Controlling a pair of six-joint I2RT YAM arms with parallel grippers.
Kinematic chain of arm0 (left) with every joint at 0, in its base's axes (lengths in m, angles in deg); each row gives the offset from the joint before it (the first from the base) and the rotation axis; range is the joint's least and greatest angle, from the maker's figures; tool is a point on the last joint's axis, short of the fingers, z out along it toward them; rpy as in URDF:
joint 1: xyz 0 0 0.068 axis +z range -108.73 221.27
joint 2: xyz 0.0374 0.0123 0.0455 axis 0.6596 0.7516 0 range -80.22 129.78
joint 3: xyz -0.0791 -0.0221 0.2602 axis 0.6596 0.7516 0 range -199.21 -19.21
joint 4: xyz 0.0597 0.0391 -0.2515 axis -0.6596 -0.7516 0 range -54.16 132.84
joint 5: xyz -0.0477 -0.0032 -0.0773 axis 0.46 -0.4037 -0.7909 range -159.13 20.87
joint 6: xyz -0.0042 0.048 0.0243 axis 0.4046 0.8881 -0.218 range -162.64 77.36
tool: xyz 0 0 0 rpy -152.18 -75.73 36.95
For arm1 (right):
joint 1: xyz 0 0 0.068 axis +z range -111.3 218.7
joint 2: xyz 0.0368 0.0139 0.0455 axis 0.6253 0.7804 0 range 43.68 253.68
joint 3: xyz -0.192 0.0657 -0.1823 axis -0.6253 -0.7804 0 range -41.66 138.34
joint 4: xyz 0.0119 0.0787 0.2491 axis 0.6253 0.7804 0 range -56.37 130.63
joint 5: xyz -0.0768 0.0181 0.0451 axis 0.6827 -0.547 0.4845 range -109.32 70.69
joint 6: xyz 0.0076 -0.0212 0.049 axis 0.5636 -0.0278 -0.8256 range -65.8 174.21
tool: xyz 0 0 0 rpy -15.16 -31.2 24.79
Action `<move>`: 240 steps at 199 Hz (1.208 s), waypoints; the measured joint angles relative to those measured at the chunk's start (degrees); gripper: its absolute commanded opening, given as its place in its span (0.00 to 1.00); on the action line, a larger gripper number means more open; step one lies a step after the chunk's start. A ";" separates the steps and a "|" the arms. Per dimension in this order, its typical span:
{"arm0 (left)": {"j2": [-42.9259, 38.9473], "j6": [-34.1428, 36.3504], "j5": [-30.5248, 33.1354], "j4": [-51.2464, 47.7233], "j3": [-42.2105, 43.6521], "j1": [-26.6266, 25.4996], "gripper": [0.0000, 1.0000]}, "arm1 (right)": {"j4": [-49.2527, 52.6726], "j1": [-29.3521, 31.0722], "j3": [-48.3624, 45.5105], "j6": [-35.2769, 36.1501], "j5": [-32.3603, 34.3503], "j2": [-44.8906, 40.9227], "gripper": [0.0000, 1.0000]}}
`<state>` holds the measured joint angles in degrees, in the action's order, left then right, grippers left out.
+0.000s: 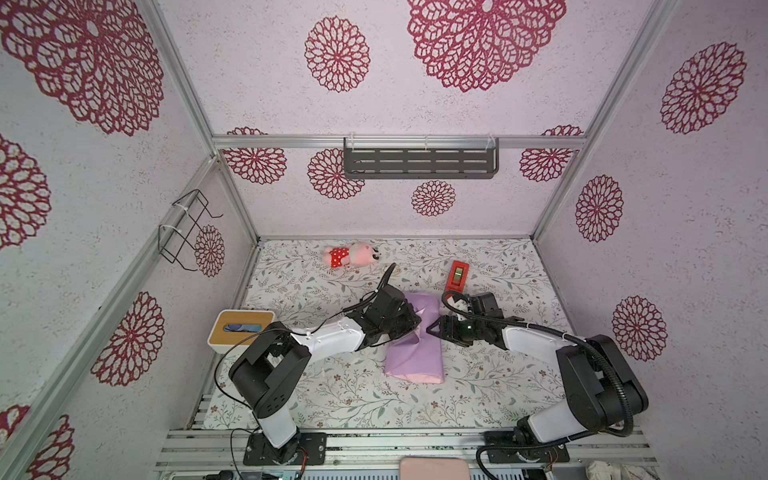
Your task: Wrap the gift box in paper
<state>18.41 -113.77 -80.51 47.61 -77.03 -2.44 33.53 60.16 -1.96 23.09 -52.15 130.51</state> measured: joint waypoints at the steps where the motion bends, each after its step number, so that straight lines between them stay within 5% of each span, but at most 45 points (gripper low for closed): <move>1: -0.04 0.00 0.00 0.00 -0.11 0.00 0.00 | -0.09 0.04 0.00 -0.02 0.00 0.04 0.78; 114: 2.73 -0.48 -3.04 1.07 -2.36 -0.17 0.00 | -0.96 0.28 0.00 -0.02 0.00 0.39 0.78; 240: 7.58 -6.60 -4.35 15.13 2.69 -0.44 0.00 | -3.04 0.35 -0.63 -1.46 0.28 0.55 0.78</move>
<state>25.99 -120.37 -84.86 62.74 -74.34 -2.87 30.50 60.51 -2.59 21.63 -51.87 131.06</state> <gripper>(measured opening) 0.039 0.777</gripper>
